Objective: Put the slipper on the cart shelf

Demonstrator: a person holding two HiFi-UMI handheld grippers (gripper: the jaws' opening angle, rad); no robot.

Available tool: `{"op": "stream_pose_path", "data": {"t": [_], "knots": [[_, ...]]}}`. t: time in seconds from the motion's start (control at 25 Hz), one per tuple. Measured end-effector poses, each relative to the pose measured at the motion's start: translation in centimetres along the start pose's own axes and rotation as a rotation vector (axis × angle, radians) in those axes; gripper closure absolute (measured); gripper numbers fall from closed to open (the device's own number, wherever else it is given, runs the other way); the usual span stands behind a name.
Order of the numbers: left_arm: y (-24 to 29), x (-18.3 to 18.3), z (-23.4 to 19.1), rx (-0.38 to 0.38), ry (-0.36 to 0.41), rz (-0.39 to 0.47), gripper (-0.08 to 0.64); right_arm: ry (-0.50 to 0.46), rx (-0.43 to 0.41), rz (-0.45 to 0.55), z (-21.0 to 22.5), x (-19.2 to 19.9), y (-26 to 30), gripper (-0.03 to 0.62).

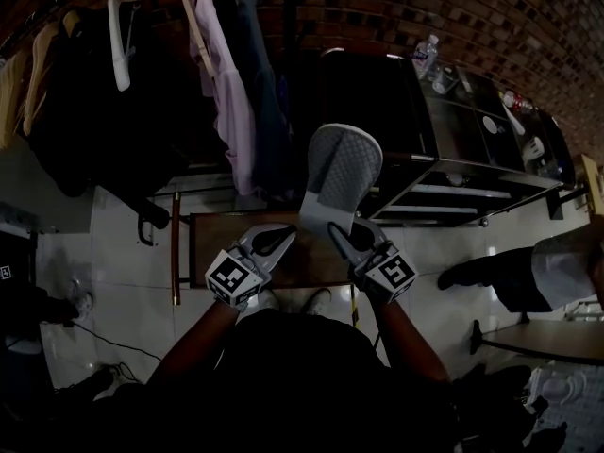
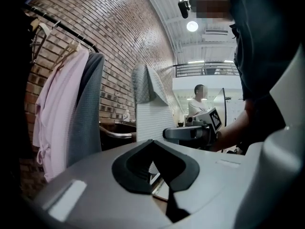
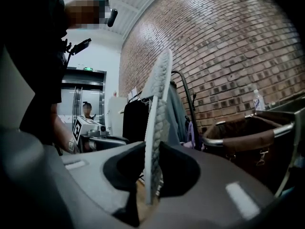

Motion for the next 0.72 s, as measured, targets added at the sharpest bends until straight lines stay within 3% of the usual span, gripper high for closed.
{"op": "stream_pose_path", "data": {"t": [0.12,0.24,0.4,0.72], "knots": [[0.06,0.02,0.03,0.015,0.018,0.004,0.558,-0.004,-0.011,0.009,-0.06,-0.04,0.09,0.526],[-0.17,0.25,-0.09,-0.019,0.055,-0.012,0.558,-0.021,-0.016,0.009,-0.38,0.00,0.10,0.526],[-0.50,-0.46,-0.07,-0.025,-0.001,0.029,0.558,-0.017,-0.014,0.012,-0.06,0.62,-0.09,0.526],[-0.82,-0.50,-0.14,-0.033,0.002,0.033,0.557,-0.014,0.011,-0.006,-0.21,0.44,-0.23,0.526]]}}
Point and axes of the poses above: the fingertips, and each gripper's own axes: y forward along the fingers, z to its right, x out of its underside, the point moved 6 cm from there along -y, backward along the fingers, and after that the axes turned 3 degrees about y, right-handed, at the moved point
